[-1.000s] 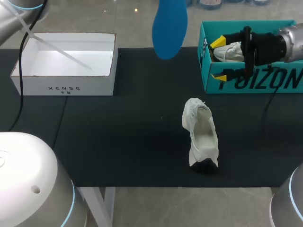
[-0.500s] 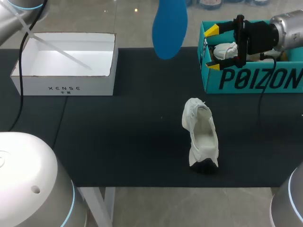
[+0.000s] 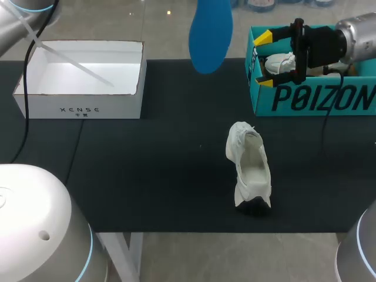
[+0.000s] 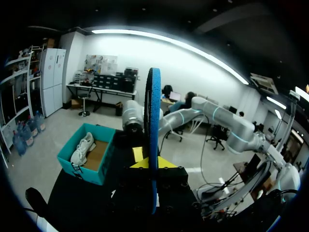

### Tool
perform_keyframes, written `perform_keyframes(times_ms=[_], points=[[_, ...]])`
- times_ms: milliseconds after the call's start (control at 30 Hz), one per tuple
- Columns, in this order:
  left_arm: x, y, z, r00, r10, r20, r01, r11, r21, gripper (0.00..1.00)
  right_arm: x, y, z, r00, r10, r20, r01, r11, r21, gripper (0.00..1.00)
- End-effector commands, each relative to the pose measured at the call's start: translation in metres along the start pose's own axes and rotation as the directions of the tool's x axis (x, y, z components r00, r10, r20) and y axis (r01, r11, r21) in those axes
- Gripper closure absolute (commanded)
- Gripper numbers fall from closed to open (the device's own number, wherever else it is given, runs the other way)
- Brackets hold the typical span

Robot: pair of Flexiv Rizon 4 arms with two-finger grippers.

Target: Take the shoe out of the shoebox, open the shoe tongue, remove and reinsert the insole, then place the shoe into the shoebox

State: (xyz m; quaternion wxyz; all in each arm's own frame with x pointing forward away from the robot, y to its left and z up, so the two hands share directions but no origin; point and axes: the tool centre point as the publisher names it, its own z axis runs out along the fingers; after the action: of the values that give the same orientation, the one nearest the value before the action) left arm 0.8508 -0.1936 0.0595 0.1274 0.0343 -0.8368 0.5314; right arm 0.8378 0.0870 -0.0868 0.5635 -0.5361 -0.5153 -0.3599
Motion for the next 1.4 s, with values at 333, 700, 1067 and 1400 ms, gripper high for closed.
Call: perform_keyframes(times_ms=[333, 700, 1067, 1400], points=[[0.000, 0.000, 0.000, 1.000, 0.000, -0.001, 0.000, 1.000, -0.002, 1.00, 0.000, 0.000, 0.001, 1.000, 0.001, 0.001, -0.001, 1.000, -0.001, 0.00], [0.000, 0.000, 0.000, 1.000, 0.000, -0.001, 0.000, 1.000, -0.002, 1.00, 0.000, 0.000, 0.001, 1.000, 0.001, 0.001, -0.001, 1.000, -0.001, 0.00], [0.055, 0.053, -0.007, 0.911, 0.382, 0.155, -0.397, 0.914, 0.086, 1.00, 0.000, 0.000, 0.001, 1.000, 0.001, 0.001, -0.001, 1.000, -0.001, 0.00], [0.080, 0.113, 0.007, 0.785, 0.494, 0.375, -0.559, 0.825, 0.083, 1.00, 0.000, 0.000, 0.001, 1.000, 0.001, 0.001, -0.001, 1.000, -0.001, 0.00]])
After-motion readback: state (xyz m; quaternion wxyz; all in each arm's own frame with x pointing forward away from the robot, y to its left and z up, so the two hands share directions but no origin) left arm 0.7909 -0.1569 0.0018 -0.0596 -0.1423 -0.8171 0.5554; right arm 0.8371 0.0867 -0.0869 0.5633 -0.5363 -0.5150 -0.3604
